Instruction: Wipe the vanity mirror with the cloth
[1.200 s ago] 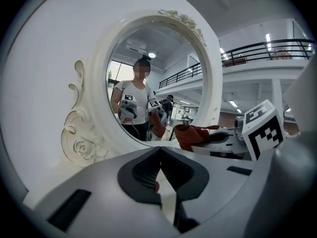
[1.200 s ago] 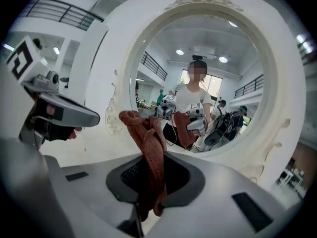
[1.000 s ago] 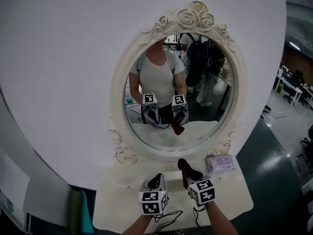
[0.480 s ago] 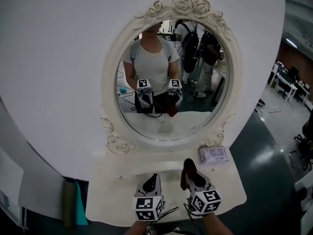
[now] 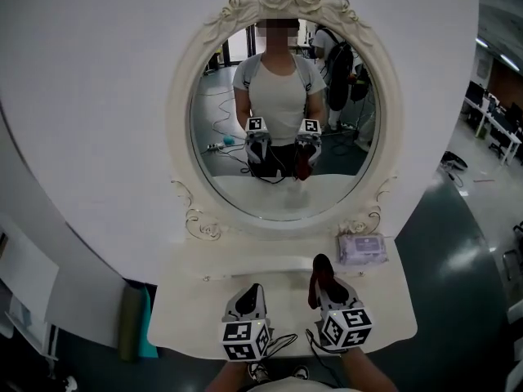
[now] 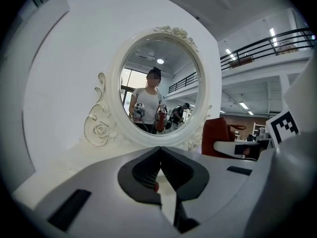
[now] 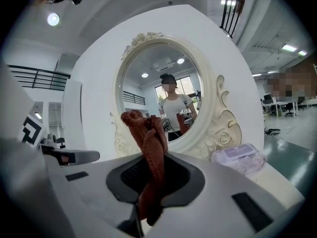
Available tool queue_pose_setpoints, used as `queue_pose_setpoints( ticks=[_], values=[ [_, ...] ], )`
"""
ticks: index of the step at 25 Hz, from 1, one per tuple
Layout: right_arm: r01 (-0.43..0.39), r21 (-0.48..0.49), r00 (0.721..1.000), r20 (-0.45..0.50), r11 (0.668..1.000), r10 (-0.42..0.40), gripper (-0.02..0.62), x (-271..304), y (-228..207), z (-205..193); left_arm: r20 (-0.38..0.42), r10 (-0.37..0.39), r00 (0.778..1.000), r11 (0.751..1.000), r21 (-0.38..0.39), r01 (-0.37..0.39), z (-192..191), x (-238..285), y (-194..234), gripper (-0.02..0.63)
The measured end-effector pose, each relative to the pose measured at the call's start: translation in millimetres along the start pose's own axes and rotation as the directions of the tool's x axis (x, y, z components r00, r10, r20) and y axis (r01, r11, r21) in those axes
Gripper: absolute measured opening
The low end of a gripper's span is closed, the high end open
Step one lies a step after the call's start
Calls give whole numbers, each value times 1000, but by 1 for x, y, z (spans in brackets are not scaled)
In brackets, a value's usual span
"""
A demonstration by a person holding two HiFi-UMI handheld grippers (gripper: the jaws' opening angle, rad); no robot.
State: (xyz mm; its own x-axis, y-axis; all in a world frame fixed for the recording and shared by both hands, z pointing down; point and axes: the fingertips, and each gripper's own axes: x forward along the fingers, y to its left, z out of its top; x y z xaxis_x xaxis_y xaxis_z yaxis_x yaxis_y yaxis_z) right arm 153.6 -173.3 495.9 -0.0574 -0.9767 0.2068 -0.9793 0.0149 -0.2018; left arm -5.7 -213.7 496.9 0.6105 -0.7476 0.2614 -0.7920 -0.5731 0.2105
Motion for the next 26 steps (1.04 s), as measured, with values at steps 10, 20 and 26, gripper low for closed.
queue_pose_setpoints(
  ticks=[10, 20, 26],
  values=[
    [-4, -98, 1000, -6, 995, 3, 58, -5, 13, 6, 0, 55, 998, 998, -20, -55, -3, -8, 4, 11],
    [15, -120, 1000, -18, 993, -17, 58, -11, 11, 3, 0, 47, 999, 999, -20, -47, -4, -9, 2, 11],
    [-6, -150, 999, -36, 989, 0, 58, -10, 23, 0, -11, 43, 999, 999, -30, -44, -8, -11, 3, 11]
  ],
)
